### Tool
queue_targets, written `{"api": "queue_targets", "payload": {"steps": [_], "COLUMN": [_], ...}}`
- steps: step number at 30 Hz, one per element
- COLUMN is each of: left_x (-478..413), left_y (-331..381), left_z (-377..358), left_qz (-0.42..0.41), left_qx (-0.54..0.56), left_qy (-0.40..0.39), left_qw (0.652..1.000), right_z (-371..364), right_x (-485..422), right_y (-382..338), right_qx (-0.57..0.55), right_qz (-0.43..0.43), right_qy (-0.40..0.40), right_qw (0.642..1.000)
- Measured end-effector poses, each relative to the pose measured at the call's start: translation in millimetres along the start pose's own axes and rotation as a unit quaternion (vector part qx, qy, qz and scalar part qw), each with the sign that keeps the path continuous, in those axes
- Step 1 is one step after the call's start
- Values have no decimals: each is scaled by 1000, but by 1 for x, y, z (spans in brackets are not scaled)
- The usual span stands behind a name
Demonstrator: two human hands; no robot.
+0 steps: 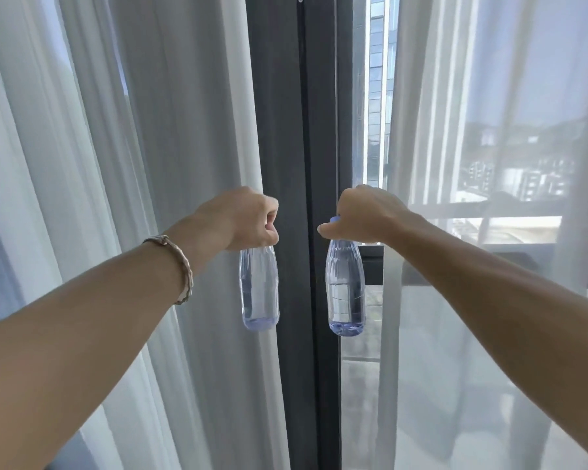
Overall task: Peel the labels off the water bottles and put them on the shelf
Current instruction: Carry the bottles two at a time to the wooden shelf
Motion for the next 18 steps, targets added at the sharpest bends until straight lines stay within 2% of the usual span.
{"api": "queue_targets", "payload": {"steps": [9, 13, 18], "left_x": [7, 19, 37], "left_y": [2, -16, -63], "left_z": [-36, -44, -29], "left_qz": [35, 52, 113], "left_qx": [20, -1, -18], "left_qy": [-15, -32, -43], "left_qw": [999, 998, 992], "right_z": [-51, -68, -70], "right_x": [12, -1, -29], "right_y": [25, 10, -35], "right_qx": [-9, -35, -44], "right_qz": [13, 28, 66], "right_qy": [-41, -49, -57], "right_qw": [999, 998, 995]}}
Point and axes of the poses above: each hand's wrist, its own x-axis away from the middle knuckle, its own z-axis out of the back of the hand, y = z × x, the point moved 4 cm from there along -x, towards the middle knuckle, and after that the axes turned 12 degrees about z, right-handed, at the moved point
